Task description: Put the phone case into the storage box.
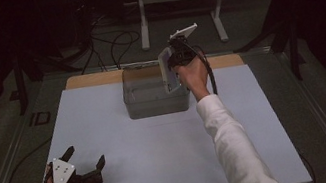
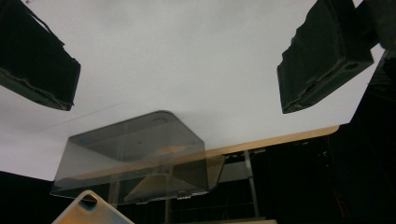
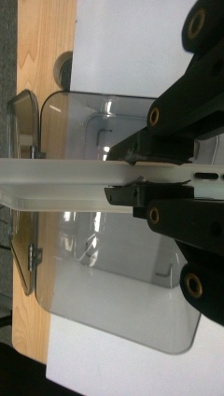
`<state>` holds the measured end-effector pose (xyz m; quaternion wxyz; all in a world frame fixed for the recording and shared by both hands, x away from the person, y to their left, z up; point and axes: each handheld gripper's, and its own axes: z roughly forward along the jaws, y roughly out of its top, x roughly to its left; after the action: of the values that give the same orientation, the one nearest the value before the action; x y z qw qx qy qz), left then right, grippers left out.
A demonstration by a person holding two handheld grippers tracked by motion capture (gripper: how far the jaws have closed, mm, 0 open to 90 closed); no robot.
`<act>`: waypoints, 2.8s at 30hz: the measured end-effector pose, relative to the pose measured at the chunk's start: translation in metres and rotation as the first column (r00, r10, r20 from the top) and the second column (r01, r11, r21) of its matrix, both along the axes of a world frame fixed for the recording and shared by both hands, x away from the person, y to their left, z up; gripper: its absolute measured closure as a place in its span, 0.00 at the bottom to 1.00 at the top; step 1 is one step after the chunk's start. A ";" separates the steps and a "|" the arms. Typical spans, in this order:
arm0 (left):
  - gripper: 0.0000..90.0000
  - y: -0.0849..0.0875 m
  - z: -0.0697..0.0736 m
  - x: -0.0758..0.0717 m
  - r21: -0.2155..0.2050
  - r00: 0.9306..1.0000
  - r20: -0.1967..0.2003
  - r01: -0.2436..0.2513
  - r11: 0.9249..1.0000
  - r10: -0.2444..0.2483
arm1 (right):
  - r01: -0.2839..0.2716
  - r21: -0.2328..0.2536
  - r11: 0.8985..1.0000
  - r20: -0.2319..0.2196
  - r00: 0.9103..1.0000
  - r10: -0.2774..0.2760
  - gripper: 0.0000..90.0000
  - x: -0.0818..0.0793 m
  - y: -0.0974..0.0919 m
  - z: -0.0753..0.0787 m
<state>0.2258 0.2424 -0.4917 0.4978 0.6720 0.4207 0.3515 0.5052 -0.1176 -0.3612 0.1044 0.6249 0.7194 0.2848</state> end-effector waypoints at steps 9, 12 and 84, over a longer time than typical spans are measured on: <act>0.00 0.000 0.000 0.000 0.000 1.000 0.000 0.001 1.000 -0.001 | 0.029 -0.010 1.000 -0.016 0.999 -0.029 0.90 0.003 -0.007 -0.009; 0.00 0.000 0.000 0.000 -0.002 1.000 0.001 0.001 1.000 -0.001 | 0.036 -0.019 0.999 -0.018 0.999 -0.036 0.90 0.004 -0.008 -0.012; 0.00 0.000 0.000 -0.002 -0.002 1.000 0.004 -0.002 1.000 0.002 | 0.066 -0.165 0.984 -0.113 0.990 -0.085 0.90 0.020 -0.006 -0.080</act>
<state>0.2239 0.2426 -0.4917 0.4989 0.6704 0.4209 0.3528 0.5247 -0.1236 -0.4417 0.1220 0.6571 0.7207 0.1839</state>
